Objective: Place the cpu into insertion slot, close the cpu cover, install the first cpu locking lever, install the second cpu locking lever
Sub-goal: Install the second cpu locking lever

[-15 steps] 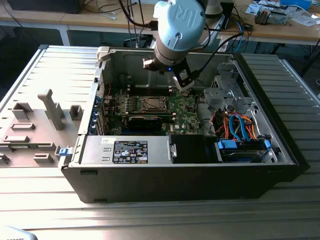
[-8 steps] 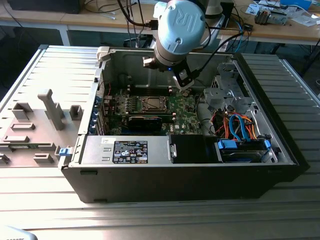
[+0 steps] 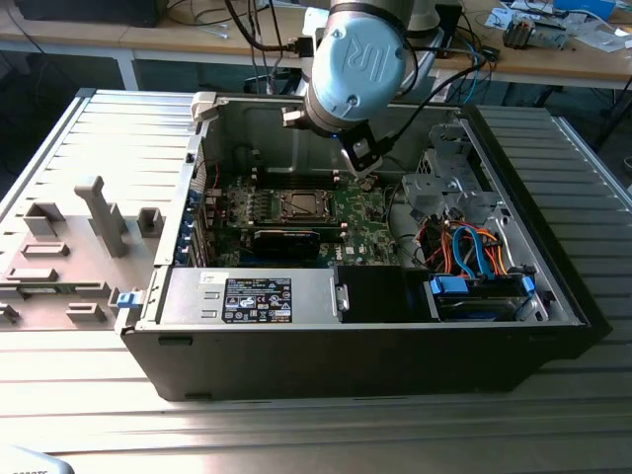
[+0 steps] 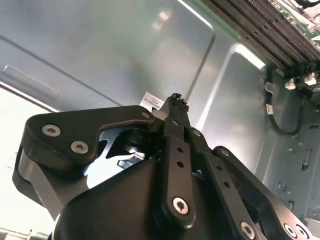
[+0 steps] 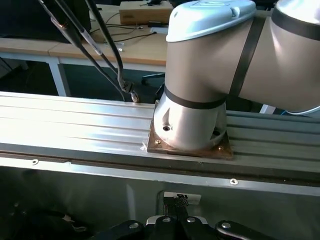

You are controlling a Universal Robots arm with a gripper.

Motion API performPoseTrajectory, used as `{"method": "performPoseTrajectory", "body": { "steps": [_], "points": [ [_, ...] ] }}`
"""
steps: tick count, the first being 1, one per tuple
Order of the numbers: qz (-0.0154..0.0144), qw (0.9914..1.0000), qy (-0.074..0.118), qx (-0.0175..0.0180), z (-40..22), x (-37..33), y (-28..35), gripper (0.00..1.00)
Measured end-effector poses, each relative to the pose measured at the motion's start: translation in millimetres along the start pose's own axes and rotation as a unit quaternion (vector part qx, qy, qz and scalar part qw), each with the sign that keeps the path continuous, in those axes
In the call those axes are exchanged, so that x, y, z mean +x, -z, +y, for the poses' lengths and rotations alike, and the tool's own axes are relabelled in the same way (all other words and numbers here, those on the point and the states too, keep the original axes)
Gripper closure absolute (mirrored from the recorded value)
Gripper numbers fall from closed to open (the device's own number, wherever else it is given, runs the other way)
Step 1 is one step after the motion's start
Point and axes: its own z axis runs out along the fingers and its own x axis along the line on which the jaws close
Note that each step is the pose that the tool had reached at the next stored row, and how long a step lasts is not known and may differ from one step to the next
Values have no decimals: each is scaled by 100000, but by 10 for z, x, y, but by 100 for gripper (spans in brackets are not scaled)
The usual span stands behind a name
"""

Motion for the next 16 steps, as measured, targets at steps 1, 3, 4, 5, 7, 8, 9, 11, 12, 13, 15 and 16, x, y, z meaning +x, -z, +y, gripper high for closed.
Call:
{"method": "performPoseTrajectory", "body": {
  "steps": [1, 3, 4, 5, 7, 8, 9, 11, 12, 13, 15, 16],
  "points": [
    [-1, 100000, 3, -36, -3, 0, 2, 89],
    [148, 99987, -29, 1629, -4, 0, 2, 89],
    [326, 99930, -64, 3738, -5, 0, 2, 89],
    [414, 99888, -83, 4716, -4, 0, 2, 89],
    [640, 99729, -134, 7322, -5, 0, 2, 89],
    [781, 99589, -165, 9020, -7, 0, 4, 89],
    [898, 99456, -192, 10372, -12, 1, 10, 89],
    [1140, 99118, -248, 13200, -25, 2, 25, 89],
    [1251, 98929, -271, 14542, -31, 3, 31, 89],
    [1330, 98793, -289, 15429, -34, 3, 34, 89],
    [1512, 98441, -330, 17522, -40, 4, 42, 89],
    [1591, 98264, -352, 18480, -45, 4, 47, 89]
  ]
}}
